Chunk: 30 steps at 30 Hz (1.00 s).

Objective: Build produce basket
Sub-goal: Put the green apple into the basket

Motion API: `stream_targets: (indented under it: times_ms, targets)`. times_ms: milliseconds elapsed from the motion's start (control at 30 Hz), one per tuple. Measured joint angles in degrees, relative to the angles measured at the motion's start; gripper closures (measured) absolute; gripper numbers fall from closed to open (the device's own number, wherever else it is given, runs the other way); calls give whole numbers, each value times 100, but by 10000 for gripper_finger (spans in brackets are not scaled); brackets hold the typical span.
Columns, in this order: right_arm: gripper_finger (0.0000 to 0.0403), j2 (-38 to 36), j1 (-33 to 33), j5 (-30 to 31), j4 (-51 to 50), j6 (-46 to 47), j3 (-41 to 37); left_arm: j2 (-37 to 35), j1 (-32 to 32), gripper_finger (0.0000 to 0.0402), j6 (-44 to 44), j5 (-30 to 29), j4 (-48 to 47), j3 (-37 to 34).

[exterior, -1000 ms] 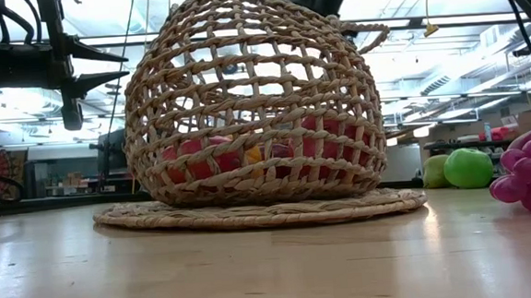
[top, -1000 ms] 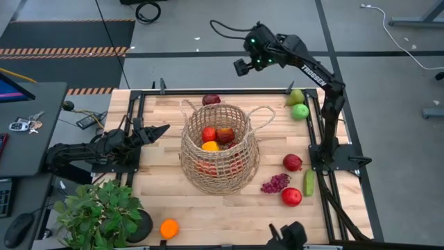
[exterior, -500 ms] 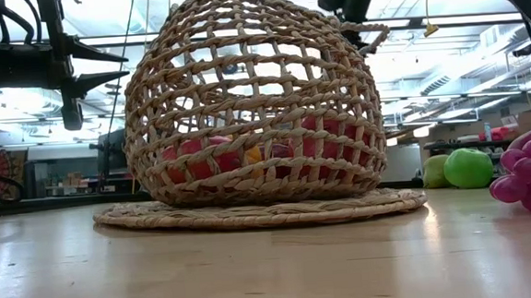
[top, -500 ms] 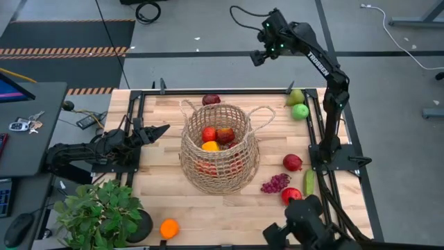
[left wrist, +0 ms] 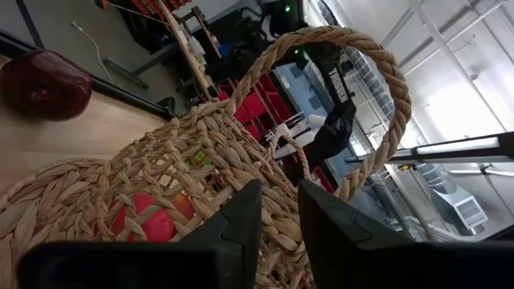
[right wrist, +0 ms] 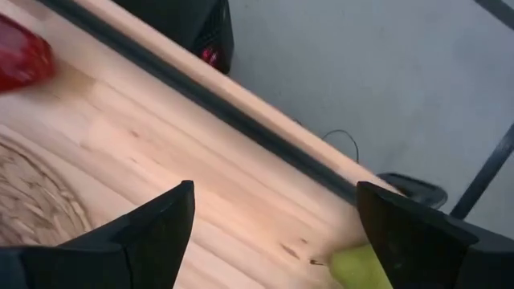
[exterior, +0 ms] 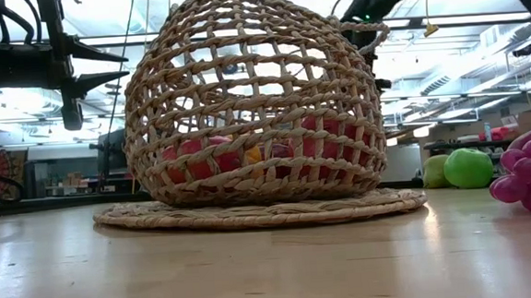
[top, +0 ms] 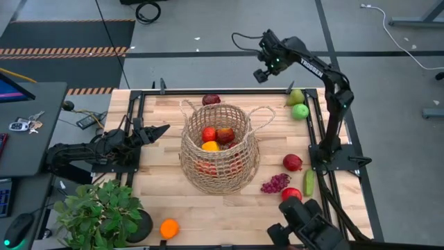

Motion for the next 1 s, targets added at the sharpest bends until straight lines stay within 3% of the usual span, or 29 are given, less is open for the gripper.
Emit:
stream_targets:
  times_ms: [467,733,1000]
  targets:
    - [56,-1312,-368,369,-208,1024,-2563,0,-1,314,-2,1,2,-1]
    - [53,-1899,-393,599,-298,926,-3397,0,-1,312,0,1,2,-1]
    - [26,-1871,-437,784,-1,1042,-3853,0,1,317,0,1,2,-1]
